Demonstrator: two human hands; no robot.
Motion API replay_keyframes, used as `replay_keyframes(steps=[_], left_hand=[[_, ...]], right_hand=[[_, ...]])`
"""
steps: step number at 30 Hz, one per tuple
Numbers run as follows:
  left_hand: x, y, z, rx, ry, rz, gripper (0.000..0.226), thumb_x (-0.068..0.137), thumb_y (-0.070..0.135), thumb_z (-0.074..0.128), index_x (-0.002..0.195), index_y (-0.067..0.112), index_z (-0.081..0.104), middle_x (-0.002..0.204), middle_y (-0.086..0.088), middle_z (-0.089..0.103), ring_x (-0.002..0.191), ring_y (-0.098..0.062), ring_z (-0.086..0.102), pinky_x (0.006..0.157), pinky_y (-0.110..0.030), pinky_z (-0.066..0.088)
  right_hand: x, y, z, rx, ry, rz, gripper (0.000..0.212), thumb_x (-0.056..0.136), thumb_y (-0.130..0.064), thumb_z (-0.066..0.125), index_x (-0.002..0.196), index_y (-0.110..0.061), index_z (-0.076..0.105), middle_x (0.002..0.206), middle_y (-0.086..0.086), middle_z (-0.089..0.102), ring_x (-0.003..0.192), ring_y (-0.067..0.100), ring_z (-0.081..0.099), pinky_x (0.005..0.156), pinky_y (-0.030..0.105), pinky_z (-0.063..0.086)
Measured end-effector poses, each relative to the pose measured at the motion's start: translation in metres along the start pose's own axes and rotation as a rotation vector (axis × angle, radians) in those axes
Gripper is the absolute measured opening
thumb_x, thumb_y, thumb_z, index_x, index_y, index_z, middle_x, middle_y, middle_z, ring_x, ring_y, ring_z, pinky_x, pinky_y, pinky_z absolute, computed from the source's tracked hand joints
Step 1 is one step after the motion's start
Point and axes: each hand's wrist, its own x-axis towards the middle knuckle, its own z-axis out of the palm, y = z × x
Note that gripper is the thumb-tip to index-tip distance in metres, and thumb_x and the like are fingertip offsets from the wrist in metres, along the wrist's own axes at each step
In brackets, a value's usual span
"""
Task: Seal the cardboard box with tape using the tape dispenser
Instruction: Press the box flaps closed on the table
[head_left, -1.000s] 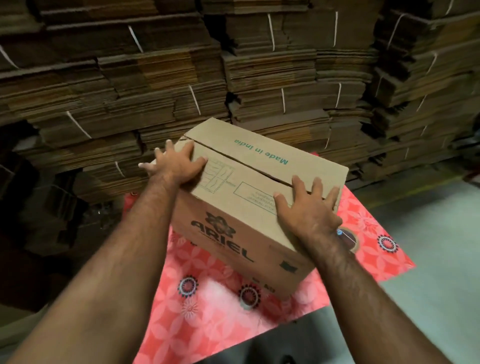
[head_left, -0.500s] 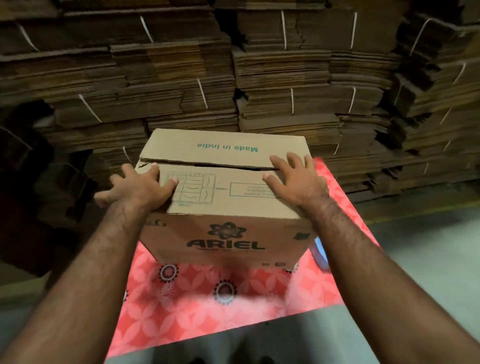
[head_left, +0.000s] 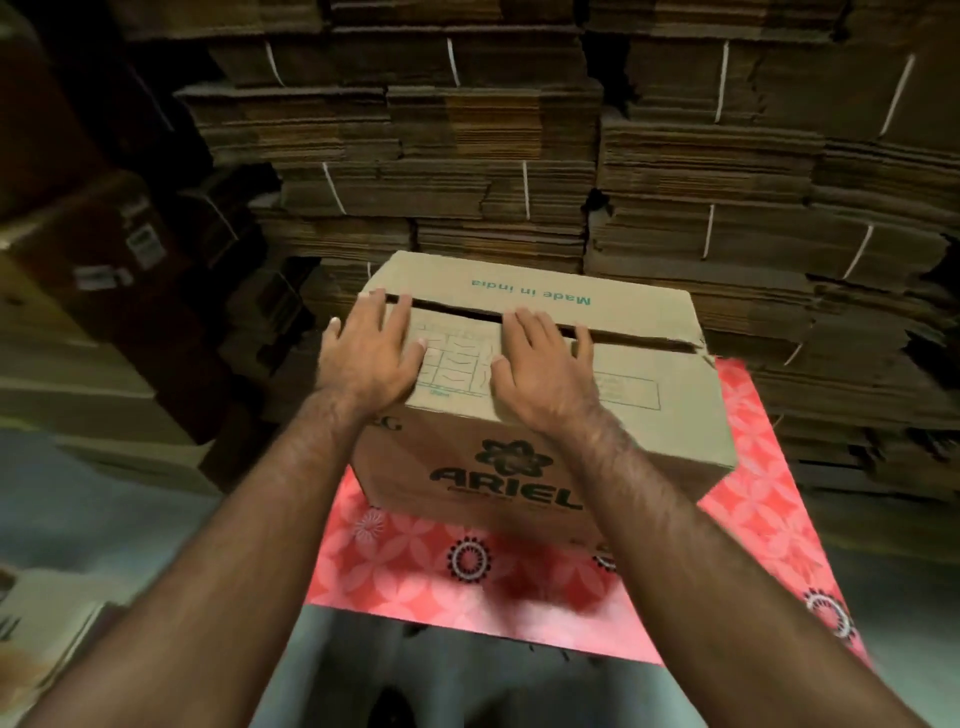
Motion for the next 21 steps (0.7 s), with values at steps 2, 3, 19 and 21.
replay_keyframes(steps=[2, 3, 19, 21], left_hand=[[0.010, 0.001, -0.001, 0.041, -0.005, 0.101, 0.061, 0.102, 0.046, 0.031, 0.157, 0.025, 0.018, 0.166, -0.005, 0.011, 0.152, -0.023, 0.010, 0.120, -0.055, 0.014], [0.015, 0.002, 0.000, 0.043, -0.041, 0.144, 0.060, 0.103, 0.045, 0.029, 0.158, 0.025, 0.016, 0.167, -0.003, 0.009, 0.153, -0.021, 0.009, 0.121, -0.054, 0.012], [0.038, -0.012, 0.031, 0.040, -0.137, 0.142, 0.081, 0.098, 0.063, 0.014, 0.156, 0.007, 0.015, 0.165, -0.010, 0.014, 0.151, -0.025, 0.015, 0.122, -0.051, 0.012], [0.040, -0.007, 0.031, 0.055, -0.141, 0.051, 0.083, 0.097, 0.063, 0.014, 0.156, 0.004, 0.013, 0.166, -0.012, 0.012, 0.152, -0.026, 0.012, 0.122, -0.051, 0.012]], right_hand=[[0.009, -0.023, 0.008, 0.017, -0.020, -0.036, 0.066, 0.101, -0.042, 0.028, 0.161, -0.016, 0.018, 0.169, 0.001, 0.015, 0.155, 0.020, 0.011, 0.124, 0.057, 0.002], [0.014, -0.029, 0.011, 0.016, -0.037, -0.034, 0.067, 0.102, -0.044, 0.027, 0.161, -0.015, 0.016, 0.169, 0.001, 0.014, 0.155, 0.020, 0.010, 0.124, 0.056, 0.002], [-0.016, 0.082, -0.008, -0.124, -0.137, 0.458, 0.072, 0.103, -0.049, 0.011, 0.161, -0.010, -0.003, 0.170, 0.006, -0.009, 0.156, 0.018, -0.008, 0.126, 0.046, -0.006], [-0.018, 0.087, -0.009, -0.141, -0.117, 0.533, 0.072, 0.102, -0.048, 0.012, 0.161, -0.008, -0.001, 0.170, 0.007, -0.007, 0.156, 0.019, -0.007, 0.126, 0.045, -0.007]])
